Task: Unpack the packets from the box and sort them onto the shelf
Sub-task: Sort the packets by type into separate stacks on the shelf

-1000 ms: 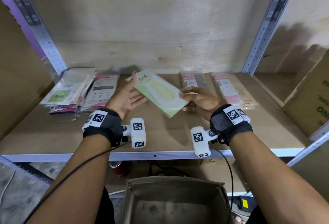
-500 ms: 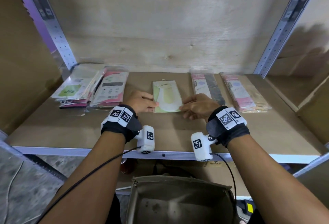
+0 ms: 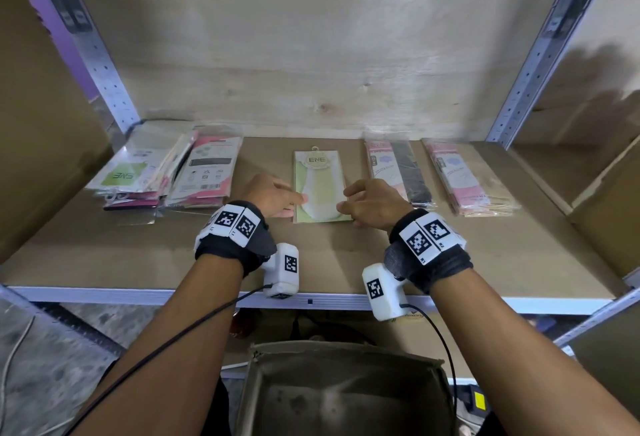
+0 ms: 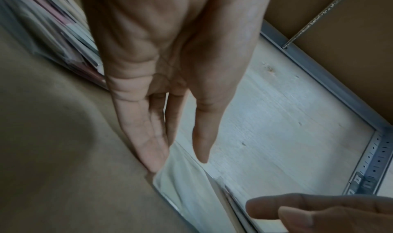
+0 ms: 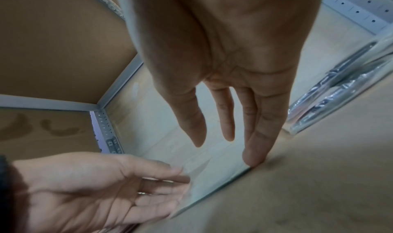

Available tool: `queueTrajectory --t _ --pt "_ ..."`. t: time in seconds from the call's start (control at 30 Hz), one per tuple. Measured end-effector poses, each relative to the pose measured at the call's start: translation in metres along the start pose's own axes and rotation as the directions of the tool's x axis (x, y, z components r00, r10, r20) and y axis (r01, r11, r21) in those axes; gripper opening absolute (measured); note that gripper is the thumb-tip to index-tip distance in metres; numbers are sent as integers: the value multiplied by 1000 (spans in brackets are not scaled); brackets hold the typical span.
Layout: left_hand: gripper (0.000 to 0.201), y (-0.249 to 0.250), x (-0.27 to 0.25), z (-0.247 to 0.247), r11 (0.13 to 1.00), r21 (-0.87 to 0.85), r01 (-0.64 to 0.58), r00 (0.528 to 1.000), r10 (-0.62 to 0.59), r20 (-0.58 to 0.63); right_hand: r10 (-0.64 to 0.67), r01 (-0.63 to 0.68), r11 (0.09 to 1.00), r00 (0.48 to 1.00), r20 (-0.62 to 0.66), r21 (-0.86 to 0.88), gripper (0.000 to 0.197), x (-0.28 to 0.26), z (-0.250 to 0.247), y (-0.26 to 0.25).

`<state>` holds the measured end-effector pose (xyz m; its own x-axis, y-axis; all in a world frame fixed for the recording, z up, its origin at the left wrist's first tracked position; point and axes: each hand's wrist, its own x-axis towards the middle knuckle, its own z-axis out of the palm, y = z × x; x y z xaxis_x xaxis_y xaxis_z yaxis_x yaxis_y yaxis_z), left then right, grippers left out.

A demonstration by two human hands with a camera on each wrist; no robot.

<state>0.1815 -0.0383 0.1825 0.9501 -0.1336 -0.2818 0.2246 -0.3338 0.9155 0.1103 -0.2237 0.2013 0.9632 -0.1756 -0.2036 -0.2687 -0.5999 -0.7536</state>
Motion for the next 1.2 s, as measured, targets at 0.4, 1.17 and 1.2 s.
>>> queueTrajectory --t 0.4,1.17,1.2 --pt "54 -3 14 13 991 33 -132 990 133 -50 -45 42 996 998 -35 -74 46 2 0 3" --pt "63 -5 24 15 979 104 -173 984 176 -21 -73 71 995 997 -33 -65 45 6 2 5" --pt "65 -5 24 14 979 108 -175 983 179 -28 -77 75 995 996 -36 -63 45 5 1 4"
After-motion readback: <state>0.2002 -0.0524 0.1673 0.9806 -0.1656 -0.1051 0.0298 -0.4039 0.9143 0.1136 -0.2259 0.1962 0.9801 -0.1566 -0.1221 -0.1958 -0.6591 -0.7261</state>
